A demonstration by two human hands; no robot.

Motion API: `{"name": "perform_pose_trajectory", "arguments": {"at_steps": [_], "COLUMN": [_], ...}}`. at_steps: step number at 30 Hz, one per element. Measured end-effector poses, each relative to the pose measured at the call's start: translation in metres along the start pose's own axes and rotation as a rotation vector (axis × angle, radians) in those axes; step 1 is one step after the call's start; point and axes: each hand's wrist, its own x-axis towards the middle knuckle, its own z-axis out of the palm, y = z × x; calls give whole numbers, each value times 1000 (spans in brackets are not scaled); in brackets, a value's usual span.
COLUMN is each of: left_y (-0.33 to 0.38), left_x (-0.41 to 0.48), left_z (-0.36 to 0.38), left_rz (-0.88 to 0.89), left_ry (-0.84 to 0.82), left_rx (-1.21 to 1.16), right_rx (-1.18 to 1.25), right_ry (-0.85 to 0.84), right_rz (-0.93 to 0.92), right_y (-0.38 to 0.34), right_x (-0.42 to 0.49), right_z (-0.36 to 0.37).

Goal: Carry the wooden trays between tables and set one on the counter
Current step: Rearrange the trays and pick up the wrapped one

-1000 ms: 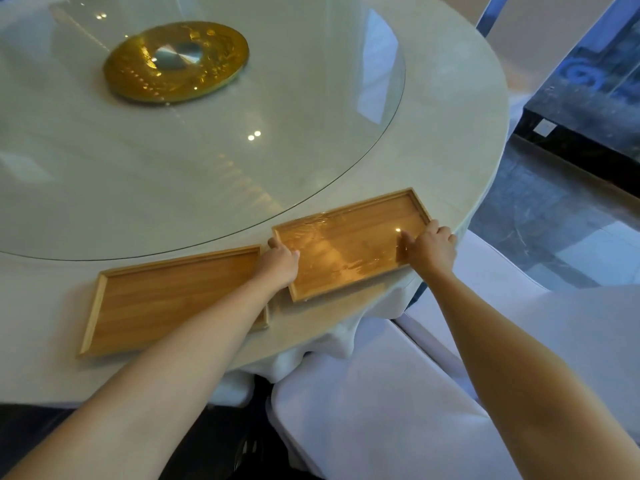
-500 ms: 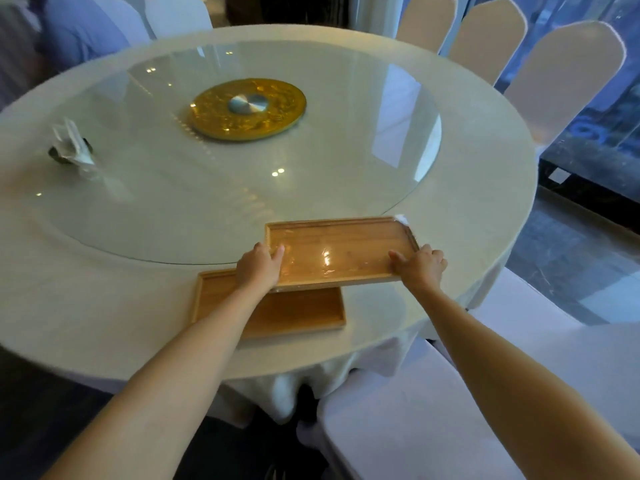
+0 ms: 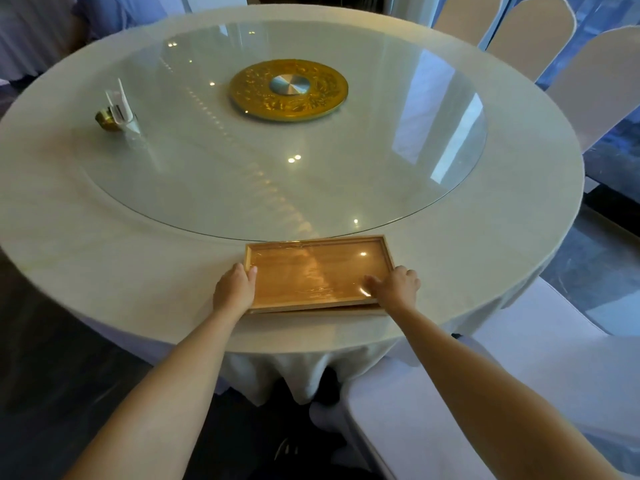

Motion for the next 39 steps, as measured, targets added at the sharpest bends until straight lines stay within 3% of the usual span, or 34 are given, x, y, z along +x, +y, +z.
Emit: {"name": "perform_pose_trajectory", "arguments": {"at_steps": [8, 16, 23, 39], "left_y": [-9, -12, -16, -14], "left_x": [3, 5, 14, 15], "left_z": [0, 1, 6, 8], "left_rz": [29, 55, -59, -99], "left_ry": [-14, -72, -211, -245], "left_rx": [-9, -27, -201, -292], "right_rx": [-122, 155, 173, 340], "right_ry": [29, -16, -157, -151], "right_rz": [-23, 74, 117, 113], "right_y": [3, 11, 13, 17], "right_x": [-7, 0, 9, 17], "right_z": [11, 7, 4, 8]}}
